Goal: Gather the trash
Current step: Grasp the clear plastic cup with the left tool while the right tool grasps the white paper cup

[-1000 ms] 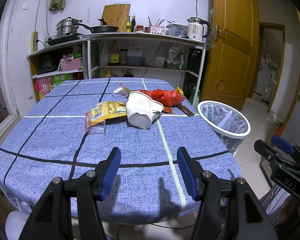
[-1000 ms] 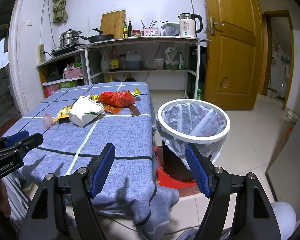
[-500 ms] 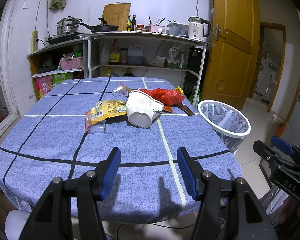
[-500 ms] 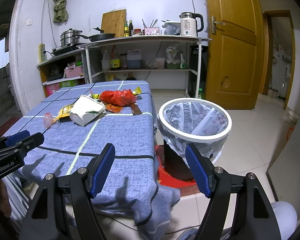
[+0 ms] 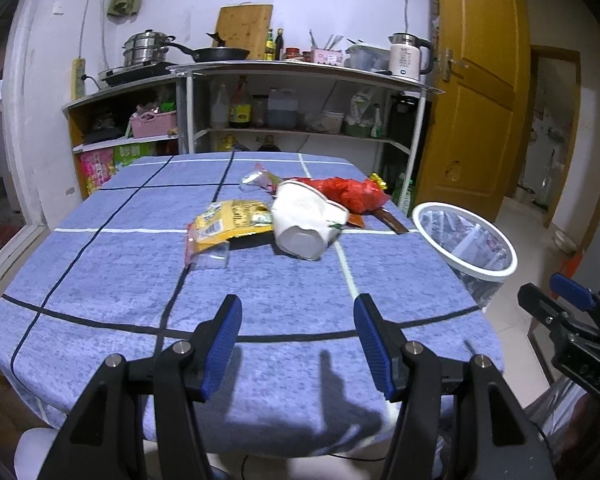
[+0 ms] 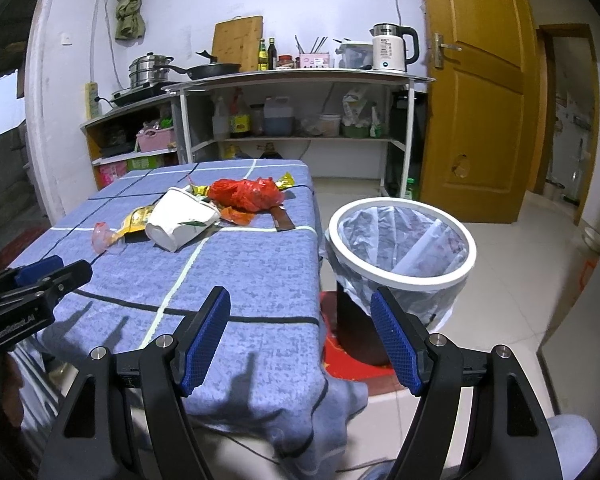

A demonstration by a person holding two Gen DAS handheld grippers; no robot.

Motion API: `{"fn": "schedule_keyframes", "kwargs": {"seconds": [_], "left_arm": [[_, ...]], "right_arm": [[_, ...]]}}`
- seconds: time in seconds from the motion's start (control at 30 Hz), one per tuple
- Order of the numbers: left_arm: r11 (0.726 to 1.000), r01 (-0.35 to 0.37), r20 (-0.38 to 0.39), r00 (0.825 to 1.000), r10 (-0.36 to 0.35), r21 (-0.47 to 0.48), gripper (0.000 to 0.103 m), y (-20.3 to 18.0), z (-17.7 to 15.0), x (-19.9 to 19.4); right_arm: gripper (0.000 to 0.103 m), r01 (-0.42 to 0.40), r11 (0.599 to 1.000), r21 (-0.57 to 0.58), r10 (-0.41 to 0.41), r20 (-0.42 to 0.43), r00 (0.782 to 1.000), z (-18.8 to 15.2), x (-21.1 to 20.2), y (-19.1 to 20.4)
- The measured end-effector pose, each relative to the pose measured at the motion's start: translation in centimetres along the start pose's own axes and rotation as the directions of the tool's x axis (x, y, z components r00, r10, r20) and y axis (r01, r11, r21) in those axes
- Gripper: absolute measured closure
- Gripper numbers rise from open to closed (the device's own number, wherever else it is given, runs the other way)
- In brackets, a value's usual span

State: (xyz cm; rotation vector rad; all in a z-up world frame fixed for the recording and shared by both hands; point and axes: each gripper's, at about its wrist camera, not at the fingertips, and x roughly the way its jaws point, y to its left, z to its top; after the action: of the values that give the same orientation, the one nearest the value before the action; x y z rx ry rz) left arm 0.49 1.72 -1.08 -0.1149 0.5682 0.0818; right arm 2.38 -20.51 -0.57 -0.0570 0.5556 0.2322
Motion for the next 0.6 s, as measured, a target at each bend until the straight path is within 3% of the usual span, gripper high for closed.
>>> {"fn": "schedule_keyframes", "kwargs": {"seconds": [0.13, 0.4, 0.6], "left_arm": [[0.999, -0.045, 0.011, 0.999, 0.045, 0.006, 0.043, 1.0, 0.6, 0.7], [0.997, -0.051, -0.014, 0.999, 0.05, -0.058, 0.043, 5.4, 3.4, 3.6], [0.996, -0.054, -0.068, 0.996, 0.049, -0.07, 0.034, 7.2, 5.0, 6.9]], "right_arm": [[0.03, -0.036, 0.999, -0.015, 0.036, -0.009, 0.999, 0.9, 1.0, 0.5], [0.03, -0.14, 0.99, -0.027, 0.139, -0.039, 0.989, 3.7, 4.2, 2.4], [0.03, -0.227, 0.973, -0.032, 0.224, -0.083, 0.971, 6.3, 7.6, 4.5]]}}
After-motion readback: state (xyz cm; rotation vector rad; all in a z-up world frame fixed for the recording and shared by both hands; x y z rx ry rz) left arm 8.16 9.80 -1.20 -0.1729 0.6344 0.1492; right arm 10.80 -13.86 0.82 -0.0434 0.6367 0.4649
